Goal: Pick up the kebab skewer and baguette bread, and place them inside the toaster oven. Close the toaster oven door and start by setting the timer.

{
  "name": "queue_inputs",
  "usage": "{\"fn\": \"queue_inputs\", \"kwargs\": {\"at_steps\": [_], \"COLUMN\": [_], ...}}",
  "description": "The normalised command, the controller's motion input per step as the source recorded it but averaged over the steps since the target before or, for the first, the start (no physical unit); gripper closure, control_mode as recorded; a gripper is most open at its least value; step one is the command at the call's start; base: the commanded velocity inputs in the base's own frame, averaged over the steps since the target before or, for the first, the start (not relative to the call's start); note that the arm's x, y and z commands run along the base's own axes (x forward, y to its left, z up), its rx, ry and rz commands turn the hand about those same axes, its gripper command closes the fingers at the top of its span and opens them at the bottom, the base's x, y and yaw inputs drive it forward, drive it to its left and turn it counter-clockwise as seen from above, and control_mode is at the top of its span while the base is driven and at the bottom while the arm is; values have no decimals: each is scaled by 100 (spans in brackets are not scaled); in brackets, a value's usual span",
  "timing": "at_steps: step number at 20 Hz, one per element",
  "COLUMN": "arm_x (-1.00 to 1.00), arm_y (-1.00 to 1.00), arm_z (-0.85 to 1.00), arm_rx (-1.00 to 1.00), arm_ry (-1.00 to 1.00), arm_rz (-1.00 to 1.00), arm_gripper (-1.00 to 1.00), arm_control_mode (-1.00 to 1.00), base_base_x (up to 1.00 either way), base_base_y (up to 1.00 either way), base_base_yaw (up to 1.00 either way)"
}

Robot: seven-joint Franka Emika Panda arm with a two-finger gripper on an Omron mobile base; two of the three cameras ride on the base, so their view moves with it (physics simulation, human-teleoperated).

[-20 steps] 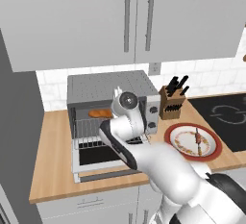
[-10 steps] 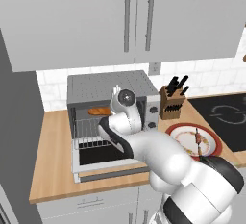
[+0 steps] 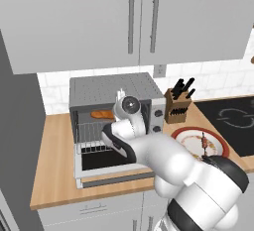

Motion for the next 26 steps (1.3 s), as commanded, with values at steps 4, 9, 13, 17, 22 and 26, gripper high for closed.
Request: {"fn": "queue_inputs", "kwargs": {"at_steps": [4,9,13,17,22,26], "arm_x": [11,7,-1,-5,-6,0], "arm_y": [6,0,0,0,0,0], "arm_z": [-9,-4,-1,-5,-4,-10], "arm_rx": [0,-1,0,-3,-3,-3], "arm_ry": [0,4,9,8,1,0], "arm_rz": [0,1,7,10,4,0], "arm_gripper": [100,100,100,100,100,-100], "arm_control_mode": [-100,-100,-100,-100,-100,-100], "base_base_x": [0,0,0,0,0,0], "base_base_y": [0,0,0,0,0,0], "base_base_yaw": [0,0,0,0,0,0]}}
